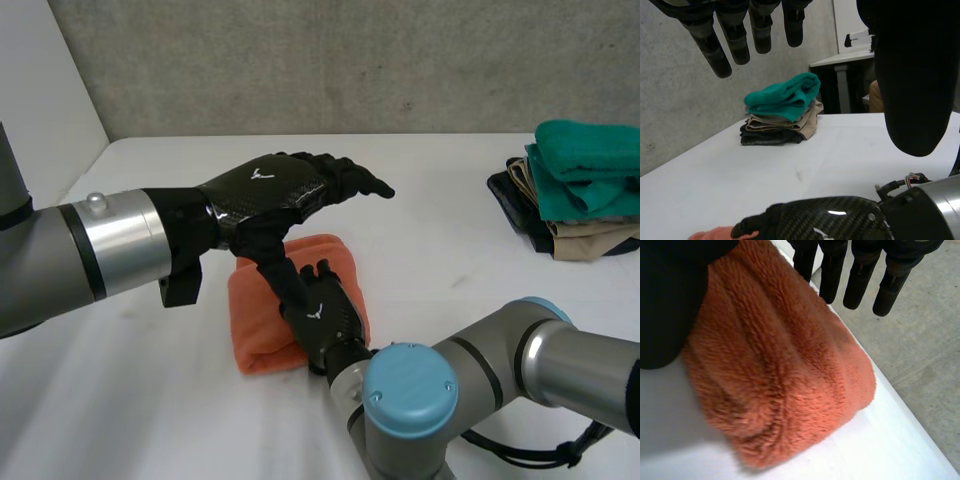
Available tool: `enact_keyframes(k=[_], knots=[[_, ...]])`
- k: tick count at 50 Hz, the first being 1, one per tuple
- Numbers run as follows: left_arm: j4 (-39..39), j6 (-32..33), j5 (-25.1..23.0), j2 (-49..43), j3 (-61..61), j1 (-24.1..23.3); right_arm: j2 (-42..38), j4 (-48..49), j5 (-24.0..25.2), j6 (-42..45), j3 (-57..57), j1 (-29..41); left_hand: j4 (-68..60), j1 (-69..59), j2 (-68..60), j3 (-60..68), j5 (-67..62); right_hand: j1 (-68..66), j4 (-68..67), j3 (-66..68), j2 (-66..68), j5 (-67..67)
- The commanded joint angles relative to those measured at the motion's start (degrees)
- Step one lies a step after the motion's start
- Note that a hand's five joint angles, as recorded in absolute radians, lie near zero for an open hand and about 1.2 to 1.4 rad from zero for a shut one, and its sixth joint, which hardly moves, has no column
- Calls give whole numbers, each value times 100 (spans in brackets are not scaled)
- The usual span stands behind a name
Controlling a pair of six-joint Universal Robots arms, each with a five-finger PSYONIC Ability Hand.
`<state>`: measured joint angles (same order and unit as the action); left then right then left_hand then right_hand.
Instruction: Fold the laundry.
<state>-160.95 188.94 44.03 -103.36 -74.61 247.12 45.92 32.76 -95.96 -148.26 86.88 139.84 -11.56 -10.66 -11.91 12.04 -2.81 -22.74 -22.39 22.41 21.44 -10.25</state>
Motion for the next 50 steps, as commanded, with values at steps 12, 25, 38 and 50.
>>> enact_keyframes(k=[12,25,38,50], knots=[[-393,-305,114,-88,-10,117,-391,125,16,43,-689,-159,156,66,191,-204,281,-812,-847,845,942,-1061],[-586,-569,114,-53,25,179,-602,134,156,175,-1208,-229,156,66,191,-204,281,-5718,-5753,5751,5848,-5967],[-709,-806,140,158,306,381,-278,222,200,113,-2323,-782,156,66,191,-204,281,-5726,-5761,5759,5856,-5975],[-1306,-1544,536,474,623,408,680,608,51,-142,-2966,-2021,156,66,191,-204,281,-5726,-5761,5759,5856,-5975]])
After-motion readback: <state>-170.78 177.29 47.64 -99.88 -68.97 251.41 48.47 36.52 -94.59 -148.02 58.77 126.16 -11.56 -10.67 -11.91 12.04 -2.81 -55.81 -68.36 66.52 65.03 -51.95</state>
